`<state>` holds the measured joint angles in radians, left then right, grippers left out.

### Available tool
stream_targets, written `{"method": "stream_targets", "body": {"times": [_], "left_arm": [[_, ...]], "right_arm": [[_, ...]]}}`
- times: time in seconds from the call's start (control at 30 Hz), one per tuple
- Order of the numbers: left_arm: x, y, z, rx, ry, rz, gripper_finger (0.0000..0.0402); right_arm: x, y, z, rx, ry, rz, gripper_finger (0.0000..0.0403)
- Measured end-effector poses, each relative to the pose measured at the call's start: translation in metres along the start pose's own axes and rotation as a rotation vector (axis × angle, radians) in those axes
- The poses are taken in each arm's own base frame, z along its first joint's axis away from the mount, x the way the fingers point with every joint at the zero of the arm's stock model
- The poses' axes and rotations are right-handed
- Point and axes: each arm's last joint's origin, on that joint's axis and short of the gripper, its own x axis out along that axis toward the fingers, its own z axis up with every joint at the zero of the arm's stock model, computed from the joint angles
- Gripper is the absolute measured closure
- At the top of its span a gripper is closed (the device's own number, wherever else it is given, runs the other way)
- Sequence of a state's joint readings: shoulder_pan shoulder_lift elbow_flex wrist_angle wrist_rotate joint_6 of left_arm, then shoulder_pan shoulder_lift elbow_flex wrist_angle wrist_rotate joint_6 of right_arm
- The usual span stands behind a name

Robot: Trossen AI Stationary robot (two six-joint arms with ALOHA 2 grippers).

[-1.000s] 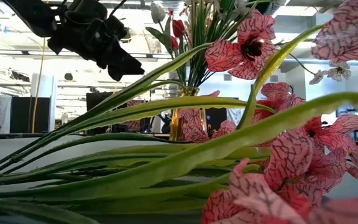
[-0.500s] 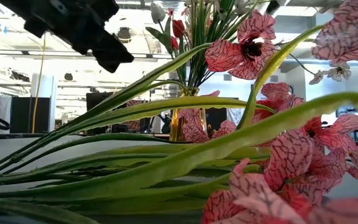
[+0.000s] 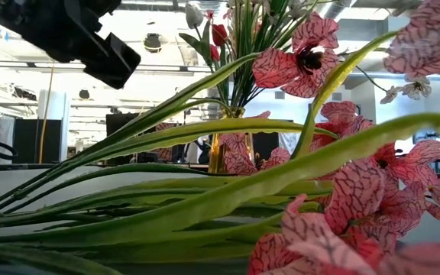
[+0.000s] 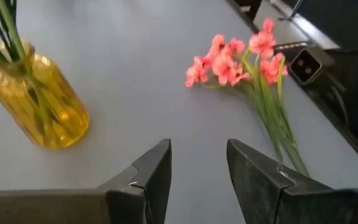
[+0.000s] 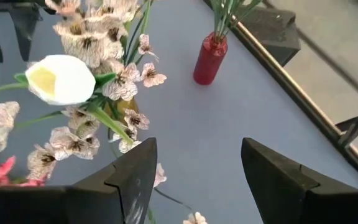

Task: Sort flowers into vase by color
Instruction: Put the pink flowers into the red flower vase

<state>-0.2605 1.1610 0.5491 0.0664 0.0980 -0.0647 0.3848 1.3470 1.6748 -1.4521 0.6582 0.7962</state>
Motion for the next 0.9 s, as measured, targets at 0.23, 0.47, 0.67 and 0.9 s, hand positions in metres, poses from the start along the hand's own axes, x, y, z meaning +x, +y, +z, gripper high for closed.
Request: {"method": "stream_targets", "body": {"times": [0.23,0.47,0.67,0.9], "left_arm": [[0.000,-0.007,-0.003,-0.021,0.119,-0.011,0.0258],[-0.003,-0.017,0.016,0.016,0.181,0.078,0.0258],[0.006,-0.028,0.010,-0.010,0.224,0.060,0.0258],[0.032,-0.048,-0.007,-0.051,0.283,0.072,0.0258]], "right_arm": [[0.004,0.013,-0.008,-0.048,-0.014,-0.008,0.0143],[-0.003,0.024,-0.012,-0.059,-0.059,0.030,0.0143],[-0.003,0.034,-0.016,-0.052,-0.093,0.027,0.0143],[0.003,0.055,-0.018,-0.050,-0.102,0.056,0.0143]]}}
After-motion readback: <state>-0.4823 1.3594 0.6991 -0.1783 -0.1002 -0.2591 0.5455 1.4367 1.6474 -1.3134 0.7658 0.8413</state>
